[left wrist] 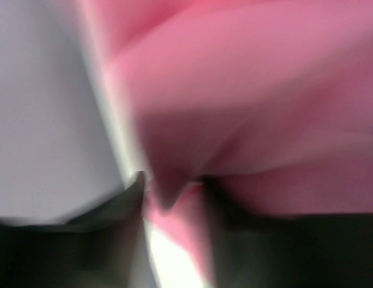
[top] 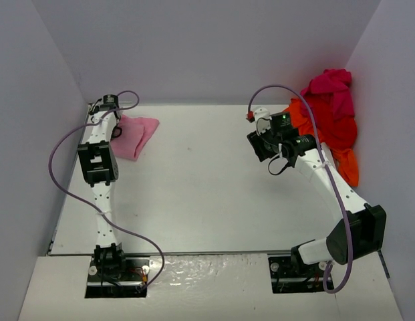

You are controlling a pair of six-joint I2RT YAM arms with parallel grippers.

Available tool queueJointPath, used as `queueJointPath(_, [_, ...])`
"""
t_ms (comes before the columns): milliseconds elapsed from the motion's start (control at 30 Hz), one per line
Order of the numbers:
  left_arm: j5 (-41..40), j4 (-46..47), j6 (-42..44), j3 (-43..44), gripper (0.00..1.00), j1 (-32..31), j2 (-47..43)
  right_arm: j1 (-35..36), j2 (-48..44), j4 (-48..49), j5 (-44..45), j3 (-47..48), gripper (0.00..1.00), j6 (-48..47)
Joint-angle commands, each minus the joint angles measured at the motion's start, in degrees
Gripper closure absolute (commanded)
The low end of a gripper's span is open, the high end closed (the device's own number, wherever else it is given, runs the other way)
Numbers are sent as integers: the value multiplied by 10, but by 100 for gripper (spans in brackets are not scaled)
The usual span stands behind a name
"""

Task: Fold and stack the t-shirts
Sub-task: Neatly place the folded tshirt to the corner

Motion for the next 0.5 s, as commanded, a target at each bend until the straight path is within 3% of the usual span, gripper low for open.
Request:
queueJointPath(0, [-19, 80, -24, -38, 27, 3, -81, 3, 8, 13, -3, 27, 53, -6])
queueJointPath(300, [60, 186, -52, -132, 25, -4, -248, 5, 10, 11, 14, 37, 53, -11])
queueJointPath(333, [72, 185, -52, -137, 36, -5, -264, 5, 8, 11, 15, 36, 53, -11])
queueJointPath(467, [121, 179, -49, -193, 99, -19, -349, 5, -3, 11, 19, 29, 53, -12])
